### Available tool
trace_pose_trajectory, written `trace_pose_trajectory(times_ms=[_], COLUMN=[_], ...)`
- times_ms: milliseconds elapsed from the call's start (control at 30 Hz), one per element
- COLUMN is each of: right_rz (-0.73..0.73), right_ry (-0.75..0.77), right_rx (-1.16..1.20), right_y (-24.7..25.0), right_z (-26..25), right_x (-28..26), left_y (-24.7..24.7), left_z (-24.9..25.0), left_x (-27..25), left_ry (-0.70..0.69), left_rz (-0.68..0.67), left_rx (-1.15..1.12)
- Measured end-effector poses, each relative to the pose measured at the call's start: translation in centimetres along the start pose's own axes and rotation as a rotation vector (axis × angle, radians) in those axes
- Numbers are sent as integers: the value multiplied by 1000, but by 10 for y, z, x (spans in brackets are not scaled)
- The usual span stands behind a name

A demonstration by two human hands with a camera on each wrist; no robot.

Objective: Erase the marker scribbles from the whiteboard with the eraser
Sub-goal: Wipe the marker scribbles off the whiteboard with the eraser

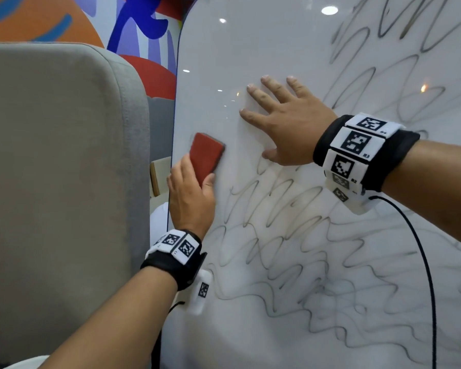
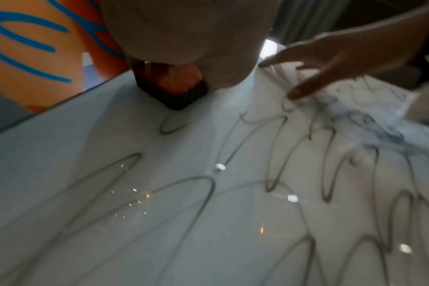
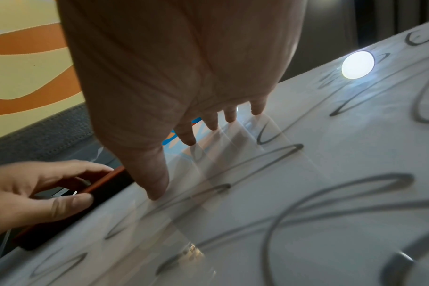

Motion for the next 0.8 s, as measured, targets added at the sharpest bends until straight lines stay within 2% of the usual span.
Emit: trace_pose_trajectory(times_ms=[67, 200, 267, 300, 400, 433, 467, 600, 800], right_rz=[6, 6, 5, 4, 2, -2, -4, -3, -5], right_ry=[4, 5, 5, 4, 0, 1, 3, 7, -9], right_rx=[2, 9, 7, 8, 14, 16, 18, 37, 62], right_y=[0, -1, -1, -1, 0, -1, -1, -2, 6], right_z=[-1, 0, 0, 0, 0, 0, 0, 0, -4], right_x=[0, 1, 1, 1, 1, 1, 1, 2, 1], left_y=[3, -9, -10, -7, 5, 6, 6, -7, 4], left_z=[3, 28, 29, 26, 7, 5, 10, 35, 41], left_x=[4, -17, -17, -11, 10, 12, 10, -18, -3], left_ry=[35, -183, -201, -157, 122, 159, 136, -164, -293], left_rz=[37, -39, -53, -38, 37, 54, 61, -20, -54], left_rx=[0, 112, 97, 67, -55, -61, -40, 76, 98])
Point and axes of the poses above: each hand's wrist, its own x-axis towards the middle knuckle, its own y-axis out of the back of the hand, z = x × y, the point moved 9 cm from there along x, towards the middle knuckle
